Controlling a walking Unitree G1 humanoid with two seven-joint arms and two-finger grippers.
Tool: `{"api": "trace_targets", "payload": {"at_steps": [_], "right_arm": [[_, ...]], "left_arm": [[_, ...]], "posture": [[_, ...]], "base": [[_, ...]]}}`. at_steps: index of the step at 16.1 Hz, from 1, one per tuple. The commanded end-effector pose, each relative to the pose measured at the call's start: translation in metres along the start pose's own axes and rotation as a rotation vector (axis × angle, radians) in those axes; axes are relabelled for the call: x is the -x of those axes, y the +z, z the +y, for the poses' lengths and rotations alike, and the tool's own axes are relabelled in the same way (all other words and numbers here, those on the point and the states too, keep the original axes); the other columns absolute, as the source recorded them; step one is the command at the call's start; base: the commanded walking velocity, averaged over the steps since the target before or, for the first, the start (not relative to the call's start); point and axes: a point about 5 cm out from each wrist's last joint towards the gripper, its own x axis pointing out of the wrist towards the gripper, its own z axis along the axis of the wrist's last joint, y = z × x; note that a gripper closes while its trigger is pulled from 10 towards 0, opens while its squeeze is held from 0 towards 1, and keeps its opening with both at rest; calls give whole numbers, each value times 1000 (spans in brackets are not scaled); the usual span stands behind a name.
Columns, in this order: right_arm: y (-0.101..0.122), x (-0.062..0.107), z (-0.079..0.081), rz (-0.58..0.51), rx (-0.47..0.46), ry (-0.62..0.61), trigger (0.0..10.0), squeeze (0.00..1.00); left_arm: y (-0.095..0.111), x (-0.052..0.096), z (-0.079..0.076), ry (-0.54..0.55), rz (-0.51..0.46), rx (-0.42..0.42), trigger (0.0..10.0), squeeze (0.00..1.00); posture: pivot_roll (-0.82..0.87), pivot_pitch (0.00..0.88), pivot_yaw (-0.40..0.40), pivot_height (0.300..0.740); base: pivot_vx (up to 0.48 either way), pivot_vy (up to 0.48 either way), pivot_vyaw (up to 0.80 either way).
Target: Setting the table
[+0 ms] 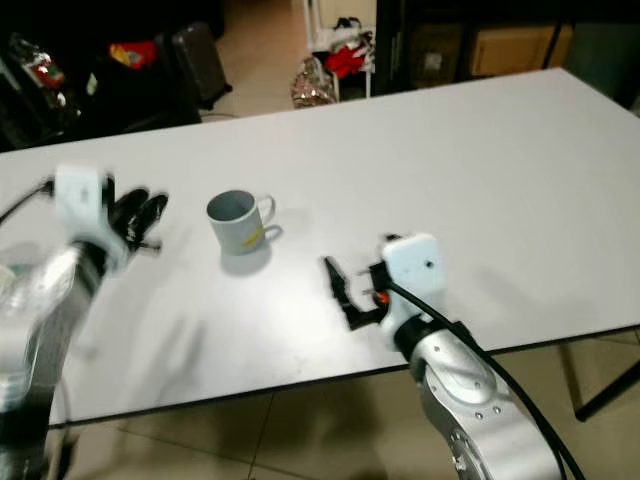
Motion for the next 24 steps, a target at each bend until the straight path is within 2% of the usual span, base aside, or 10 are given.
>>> {"api": "trace_targets", "payload": {"at_steps": [1, 6, 7, 9, 12, 14, 16, 17, 18, 24], "right_arm": [[0, -2, 3, -21, 0, 7, 10000, 16], [-8, -9, 1, -33, -59, -7, 10000, 165], [-8, -9, -2, -38, -52, -13, 10000, 408], [-5, -10, -11, -67, -80, -56, 10000, 561], [-2, -11, -11, -91, -144, -83, 10000, 565], [-8, -9, -11, -77, -141, -76, 10000, 663], [-10, -10, -13, -71, -155, -79, 10000, 733], [-12, -10, -13, -61, -152, -75, 10000, 816], [-14, -9, -13, -37, -159, -74, 10000, 867], [-18, -9, -8, 1, -128, -8, 10000, 894]], "left_arm": [[8, 11, -1, 47, -33, -34, 10000, 0], [4, 47, -23, 90, 9, -37, 10000, 0], [2, 52, -26, 106, 23, -38, 10000, 0], [-1, 55, -31, 118, 30, 12, 10000, 0], [-2, 49, -40, 202, -56, 156, 10000, 416], [-3, 47, -43, 259, -65, 132, 10000, 345], [-8, 47, -44, 276, -14, 116, 10000, 12], [-10, 46, -49, 157, -1, 120, 10000, 0], [-11, 48, -47, 117, 16, -32, 10000, 0], [-9, 53, -46, 70, 37, 16, 10000, 0]], "posture": [[-130, 0, 149, 740], [-49, 12, 94, 740], [-50, 5, 82, 740], [-55, 0, 95, 740], [-82, 0, 99, 740], [-57, 0, 91, 740], [-51, 0, 92, 740], [-55, 0, 94, 740], [-63, 0, 97, 740], [-43, 5, 84, 740]], "base": [[0, 0, 800], [0, 0, 800], [0, 0, 800], [0, 0, 800], [0, 0, 800], [0, 0, 800], [0, 0, 800], [0, 0, 800], [0, 0, 800], [0, 0, 800]]}}
